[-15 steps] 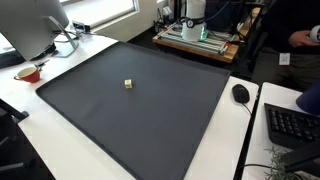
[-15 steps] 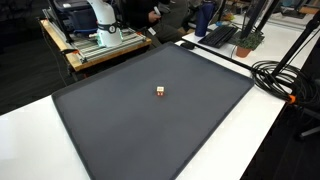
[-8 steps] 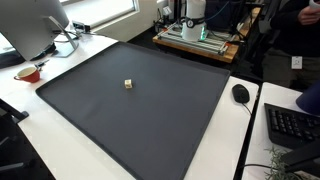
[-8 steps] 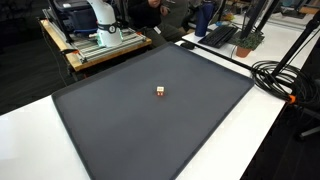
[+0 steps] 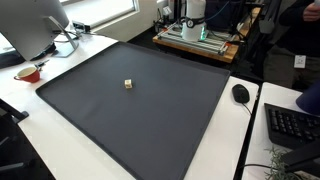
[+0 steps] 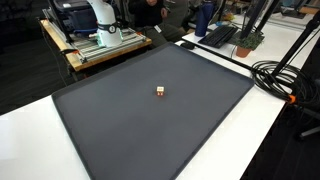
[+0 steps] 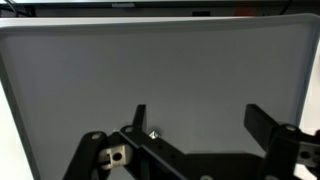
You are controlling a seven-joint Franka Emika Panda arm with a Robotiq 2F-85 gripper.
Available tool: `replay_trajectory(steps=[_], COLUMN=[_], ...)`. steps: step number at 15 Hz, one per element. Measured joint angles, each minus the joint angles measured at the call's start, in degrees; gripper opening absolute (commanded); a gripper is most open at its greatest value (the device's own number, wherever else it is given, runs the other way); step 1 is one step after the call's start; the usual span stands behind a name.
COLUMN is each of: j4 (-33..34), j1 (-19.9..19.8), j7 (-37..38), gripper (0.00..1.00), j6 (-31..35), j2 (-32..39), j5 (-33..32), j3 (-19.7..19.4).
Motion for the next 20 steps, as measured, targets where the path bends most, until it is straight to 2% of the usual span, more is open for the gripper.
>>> replay_trajectory(steps=[5, 8, 11, 15, 19, 20], j4=[0.0, -0.3, -0.4, 0.2, 3.3, 4.0], j1=[0.0, -0.2, -0.7, 0.1, 4.7, 4.7], j7=[0.0, -1.7, -5.8, -20.8, -38.7, -40.2], gripper=[1.00, 1.00, 1.00, 1.00, 1.00, 1.00], j6=[0.0, 2.1, 8.2, 17.0, 21.8, 22.0], j2=[0.0, 0.1, 1.8, 7.5, 16.7, 18.6], j5=[0.0, -5.9, -10.9, -9.7, -1.0, -0.2], j3=[0.0, 0.3, -1.2, -8.3, -18.6, -19.1])
